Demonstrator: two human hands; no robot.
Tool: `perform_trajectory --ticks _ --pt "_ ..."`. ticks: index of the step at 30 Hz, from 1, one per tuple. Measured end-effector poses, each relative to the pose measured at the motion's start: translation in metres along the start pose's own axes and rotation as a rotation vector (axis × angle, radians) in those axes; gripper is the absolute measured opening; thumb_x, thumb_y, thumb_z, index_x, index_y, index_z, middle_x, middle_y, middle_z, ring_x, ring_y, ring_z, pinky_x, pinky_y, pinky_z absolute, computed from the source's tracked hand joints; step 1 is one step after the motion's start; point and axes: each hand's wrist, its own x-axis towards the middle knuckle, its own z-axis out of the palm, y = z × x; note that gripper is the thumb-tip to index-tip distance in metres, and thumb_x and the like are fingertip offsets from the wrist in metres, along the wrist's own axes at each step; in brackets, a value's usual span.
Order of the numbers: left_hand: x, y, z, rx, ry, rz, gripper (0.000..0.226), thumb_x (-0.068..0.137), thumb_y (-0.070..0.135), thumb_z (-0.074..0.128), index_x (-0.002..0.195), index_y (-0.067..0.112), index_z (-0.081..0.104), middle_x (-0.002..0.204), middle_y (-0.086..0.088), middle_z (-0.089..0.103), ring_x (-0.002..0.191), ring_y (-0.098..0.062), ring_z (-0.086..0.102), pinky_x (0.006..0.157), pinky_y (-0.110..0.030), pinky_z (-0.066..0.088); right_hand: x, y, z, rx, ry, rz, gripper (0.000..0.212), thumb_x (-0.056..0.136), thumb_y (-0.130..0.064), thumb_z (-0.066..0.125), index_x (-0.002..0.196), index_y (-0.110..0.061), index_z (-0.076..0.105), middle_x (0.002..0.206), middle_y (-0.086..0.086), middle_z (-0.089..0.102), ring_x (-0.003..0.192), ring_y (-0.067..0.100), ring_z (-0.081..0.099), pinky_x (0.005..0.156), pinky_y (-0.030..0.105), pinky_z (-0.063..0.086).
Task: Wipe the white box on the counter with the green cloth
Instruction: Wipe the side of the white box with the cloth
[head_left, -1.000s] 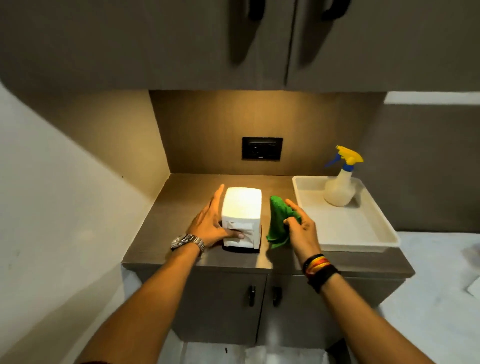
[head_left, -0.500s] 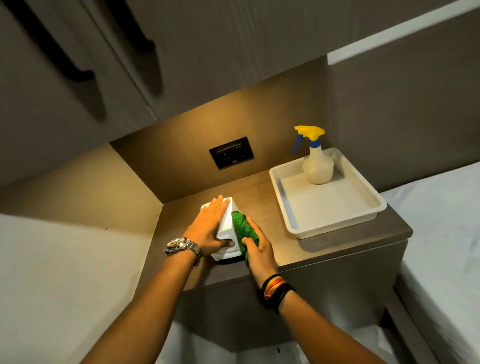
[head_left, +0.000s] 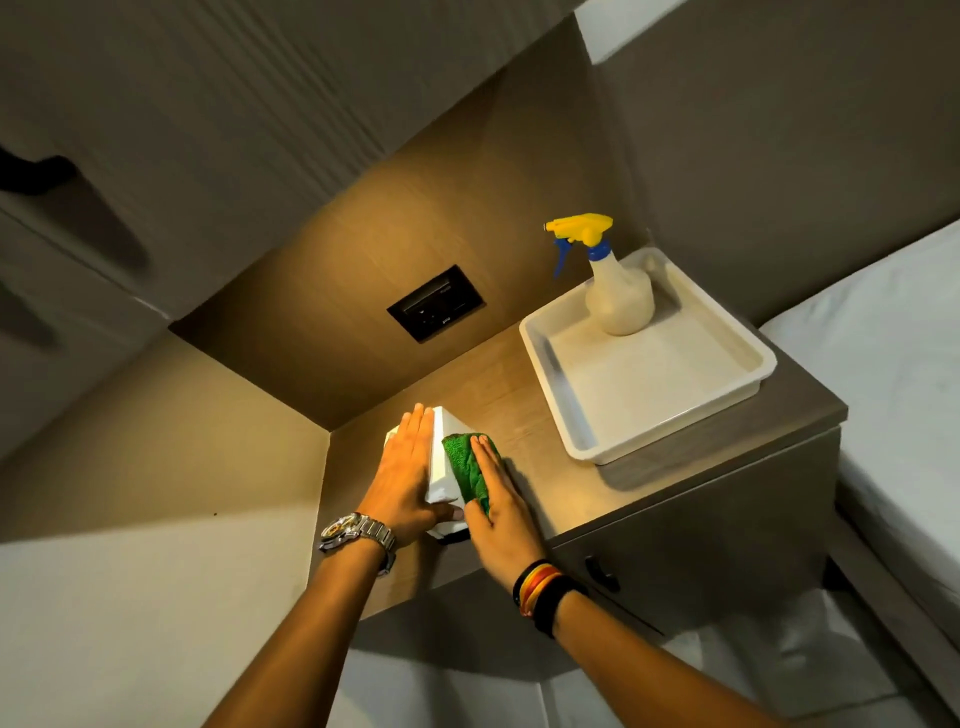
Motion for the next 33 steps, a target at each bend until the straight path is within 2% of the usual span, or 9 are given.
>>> perform_trajectory --ticks 3,8,10,15,21,24,27,29,33 --pt "0.000 0.001 0.002 -0.005 0.018 -0.009 0.136 0.069 0.046 0.090 0.160 0.016 -0.006 0.169 -0.005 -0.009 0.153 -0.019 -0.016 0.122 -0.037 -0.009 0.028 -0.004 -0.013 0.123 -0.059 0.040 0.076 0.092 -0.011 0.048 0.154 -0.043 0.017 0.163 -0.006 0.026 0.148 0.021 0.031 0.113 0.047 0.041" --pt "0.001 0.004 0.002 -0.008 0.023 -0.028 0.136 0.068 0.045 0.091 0.160 0.015 -0.005 0.169 -0.006 -0.008 0.153 -0.020 -0.014 0.124 -0.040 -0.007 0.047 -0.028 -0.026 0.243 -0.101 0.048 0.070 0.093 0.000 0.044 0.154 -0.031 0.030 0.161 -0.004 0.033 0.146 0.018 0.034 0.117 0.041 0.037" --pt "0.000 0.003 0.001 -0.018 0.032 -0.027 0.136 0.067 0.043 0.092 0.161 0.015 -0.001 0.169 -0.006 -0.007 0.154 -0.021 -0.012 0.125 -0.042 -0.003 0.029 -0.026 -0.018 0.240 -0.097 -0.011 0.075 0.092 0.002 0.044 0.153 -0.038 0.029 0.163 -0.010 0.027 0.149 0.014 0.027 0.117 0.035 0.035" --pt "0.000 0.004 0.001 -0.024 0.034 -0.025 0.136 0.067 0.040 0.093 0.161 0.014 -0.002 0.169 -0.007 -0.005 0.155 -0.024 -0.010 0.126 -0.048 0.001 -0.019 0.002 0.002 0.086 -0.021 -0.101 0.084 0.091 -0.009 0.047 0.147 -0.062 0.014 0.155 -0.043 0.006 0.152 0.003 0.010 0.116 0.043 0.033" --pt "-0.001 0.006 0.001 -0.033 0.040 -0.022 0.135 0.069 0.043 0.091 0.161 0.014 -0.003 0.170 -0.006 -0.005 0.155 -0.022 -0.011 0.124 -0.040 -0.006 0.038 -0.007 -0.015 0.318 -0.003 0.101 0.071 0.092 0.000 0.046 0.151 -0.038 0.034 0.157 -0.002 0.037 0.141 0.022 0.042 0.106 0.048 0.049" --pt "-0.002 0.007 0.001 -0.036 0.042 -0.029 0.133 0.070 0.043 0.090 0.161 0.014 -0.002 0.170 -0.006 -0.005 0.155 -0.022 -0.011 0.126 -0.045 -0.003 0.065 -0.026 -0.022 0.381 -0.028 0.135 0.063 0.095 0.001 0.043 0.150 -0.028 0.040 0.152 0.003 0.047 0.134 0.025 0.050 0.107 0.047 0.048" --pt "0.000 0.005 0.000 -0.043 0.056 -0.018 0.131 0.068 0.044 0.091 0.161 0.014 0.004 0.170 -0.006 0.001 0.156 -0.023 -0.008 0.127 -0.047 -0.001 0.058 -0.036 -0.015 0.354 -0.033 0.025 0.066 0.093 0.007 0.041 0.150 -0.025 0.040 0.157 -0.001 0.040 0.143 0.016 0.040 0.114 0.031 0.040" --pt "0.000 0.004 0.000 -0.030 0.058 -0.004 0.130 0.066 0.043 0.092 0.161 0.014 0.008 0.170 -0.007 0.002 0.156 -0.023 -0.007 0.127 -0.046 0.000 0.034 -0.026 -0.008 0.334 -0.034 -0.024 0.072 0.091 0.008 0.042 0.150 -0.033 0.038 0.160 -0.006 0.034 0.145 0.008 0.033 0.112 0.021 0.038" --pt "0.000 0.003 0.001 -0.011 0.038 -0.025 0.136 0.067 0.041 0.092 0.161 0.014 -0.003 0.169 -0.006 -0.007 0.155 -0.022 -0.012 0.125 -0.042 -0.004 -0.005 0.005 0.003 0.227 0.016 -0.064 0.076 0.092 -0.005 0.048 0.146 -0.055 0.029 0.161 -0.017 0.028 0.149 0.014 0.029 0.113 0.043 0.041"
